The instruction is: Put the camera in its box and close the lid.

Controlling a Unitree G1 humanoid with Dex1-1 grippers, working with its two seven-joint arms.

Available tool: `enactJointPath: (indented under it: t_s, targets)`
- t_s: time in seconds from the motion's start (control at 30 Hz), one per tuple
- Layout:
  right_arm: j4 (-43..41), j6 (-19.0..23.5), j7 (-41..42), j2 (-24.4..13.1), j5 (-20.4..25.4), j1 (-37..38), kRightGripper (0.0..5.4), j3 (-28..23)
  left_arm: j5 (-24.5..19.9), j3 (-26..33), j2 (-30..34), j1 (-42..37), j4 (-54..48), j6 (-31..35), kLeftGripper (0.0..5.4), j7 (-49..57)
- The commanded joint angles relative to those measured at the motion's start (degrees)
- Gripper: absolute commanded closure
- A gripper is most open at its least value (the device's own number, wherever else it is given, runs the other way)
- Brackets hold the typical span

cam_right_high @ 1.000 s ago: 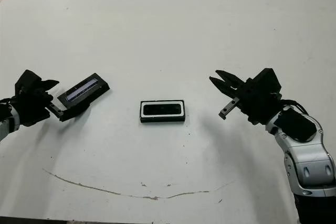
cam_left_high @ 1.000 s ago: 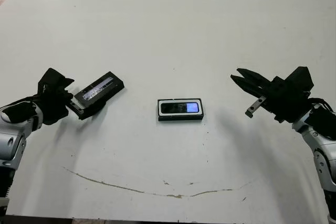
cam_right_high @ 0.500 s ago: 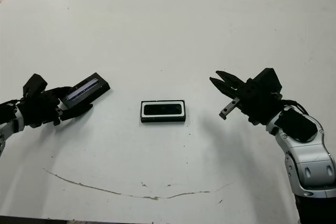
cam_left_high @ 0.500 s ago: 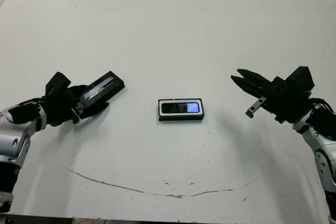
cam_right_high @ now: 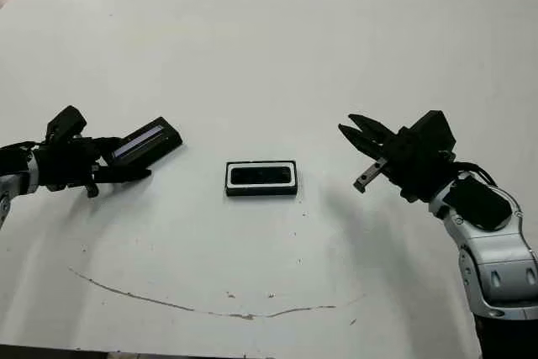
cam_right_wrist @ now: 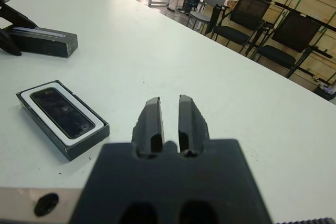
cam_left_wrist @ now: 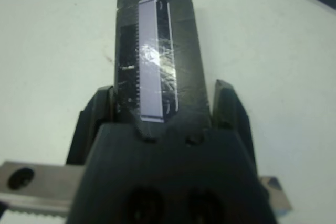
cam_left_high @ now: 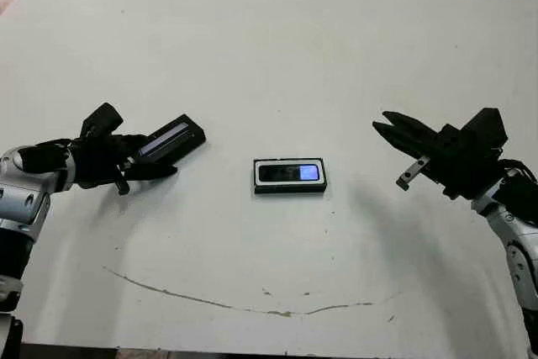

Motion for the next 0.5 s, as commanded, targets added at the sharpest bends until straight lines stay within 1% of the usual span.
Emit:
enactJointPath:
  t_s: [0.03,0.13,0.23,0.3,0.43,0.5]
  targets:
    - [0.14,0.38,0.03,-0.43,-0.12,0.73,5.40,0.03,-2.47,1.79,-1.49,4.00,-3.83,1.73,3.65,0.73]
    - [0.16,0.90,-0.22,0.28,0.94,0.61,5.40,-0.30,-5.86,3.55,-2.14,3.55,-8.70,3.95,3.65,0.30]
    - [-0.24,2.65,-0.72,0.45,2.34,0.43,5.40,-0.77,-9.03,4.36,-2.36,2.40,-13.38,4.97,3.65,-1.18]
    - [0.21,2.48,-0.65,0.72,3.39,0.29,5.40,-1.27,-11.12,4.62,-2.99,2.14,-16.42,5.95,3.65,-1.24]
    - [-0.21,2.91,-1.09,0.34,4.13,0.09,5.40,-1.87,-12.94,2.75,-3.23,1.58,-23.04,9.28,3.65,-0.65]
    - [0.43,1.61,-0.78,0.57,4.39,-0.04,5.40,-2.08,-13.20,1.14,-3.44,0.96,-24.29,10.14,3.65,-1.48]
